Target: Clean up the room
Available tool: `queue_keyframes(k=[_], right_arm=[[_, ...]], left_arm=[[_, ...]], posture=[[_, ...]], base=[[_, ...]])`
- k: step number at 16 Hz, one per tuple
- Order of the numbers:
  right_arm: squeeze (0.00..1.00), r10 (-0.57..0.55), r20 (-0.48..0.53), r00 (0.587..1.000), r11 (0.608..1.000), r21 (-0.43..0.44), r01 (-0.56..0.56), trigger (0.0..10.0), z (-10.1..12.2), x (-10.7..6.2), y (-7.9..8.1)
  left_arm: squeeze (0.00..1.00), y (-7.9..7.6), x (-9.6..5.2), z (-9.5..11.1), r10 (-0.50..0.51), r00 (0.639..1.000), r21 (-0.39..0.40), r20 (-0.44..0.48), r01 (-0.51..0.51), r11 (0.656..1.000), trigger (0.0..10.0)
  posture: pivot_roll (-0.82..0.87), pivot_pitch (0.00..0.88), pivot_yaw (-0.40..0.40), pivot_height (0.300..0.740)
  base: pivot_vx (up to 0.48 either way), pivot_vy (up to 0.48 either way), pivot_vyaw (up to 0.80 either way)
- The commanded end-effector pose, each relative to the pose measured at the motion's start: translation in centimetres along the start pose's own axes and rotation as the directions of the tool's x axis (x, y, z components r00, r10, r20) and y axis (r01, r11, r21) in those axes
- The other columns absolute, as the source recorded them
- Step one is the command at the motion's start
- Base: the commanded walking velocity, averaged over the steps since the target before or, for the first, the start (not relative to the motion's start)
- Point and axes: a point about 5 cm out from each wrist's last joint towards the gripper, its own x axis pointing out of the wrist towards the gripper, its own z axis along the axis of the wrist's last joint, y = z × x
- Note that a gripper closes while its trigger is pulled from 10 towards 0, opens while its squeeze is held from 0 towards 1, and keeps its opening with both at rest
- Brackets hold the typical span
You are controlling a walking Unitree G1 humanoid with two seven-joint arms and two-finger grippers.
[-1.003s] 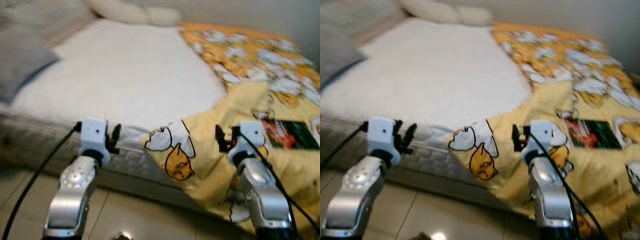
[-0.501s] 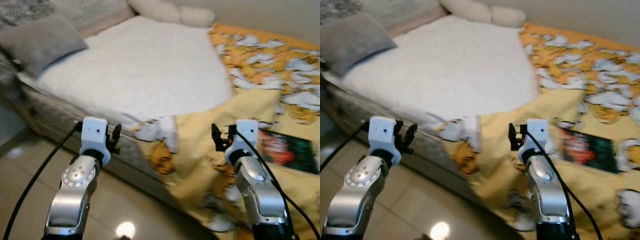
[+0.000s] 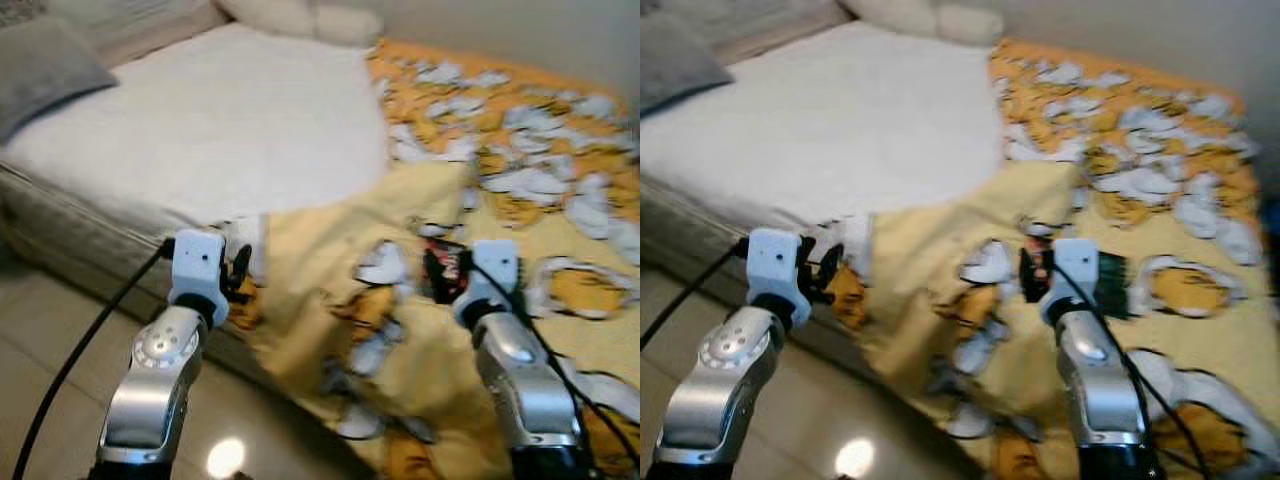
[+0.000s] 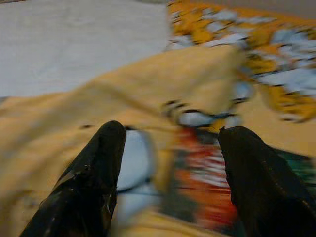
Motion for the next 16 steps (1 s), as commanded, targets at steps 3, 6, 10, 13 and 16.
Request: queue_keyframes(k=[3, 6, 10, 13, 16], right_arm=[[0.00, 0.046, 0.009, 0.999, 0.999, 0.001, -0.046, 10.0, 0.2, 0.2, 1.2], [0.00, 0.059, 0.006, 0.998, 0.998, 0.005, -0.059, 10.0, 0.1, 0.1, 1.4], [0.00, 0.090, 0.001, 0.996, 0.996, 0.002, -0.090, 10.0, -0.1, 0.0, 1.8], [0.00, 0.123, -0.015, 0.992, 0.992, 0.030, -0.123, 10.0, -0.6, -0.2, 2.1], [0.00, 0.128, -0.023, 0.992, 0.990, 0.057, -0.126, 10.0, -1.0, -0.5, 2.2]], left_arm=[[0.15, 0.8, -0.3, -0.2, 0.028, 1.000, 0.012, -0.013, -0.027, 1.000, 10.0], [0.15, 0.8, -0.3, -0.3, 0.025, 1.000, 0.019, -0.016, -0.024, 1.000, 10.0], [0.15, 0.9, -0.3, -0.2, 0.027, 1.000, 0.009, -0.012, -0.027, 1.000, 10.0], [0.15, 0.9, -0.4, -0.3, 0.028, 1.000, 0.009, -0.013, -0.027, 1.000, 10.0], [0.13, 0.8, -0.6, -0.6, -0.006, 1.000, 0.021, -0.014, 0.006, 1.000, 10.0]], posture=[[-0.02, 0.000, -0.014, 0.740], [-0.02, 0.000, -0.014, 0.740], [-0.02, 0.000, -0.019, 0.740], [-0.03, 0.000, -0.014, 0.740], [-0.03, 0.000, -0.008, 0.740]], base=[[0.000, -0.480, 0.80], [0.000, -0.480, 0.80], [0.000, -0.480, 0.80], [0.000, -0.480, 0.27], [0.000, 0.000, 0.00]])
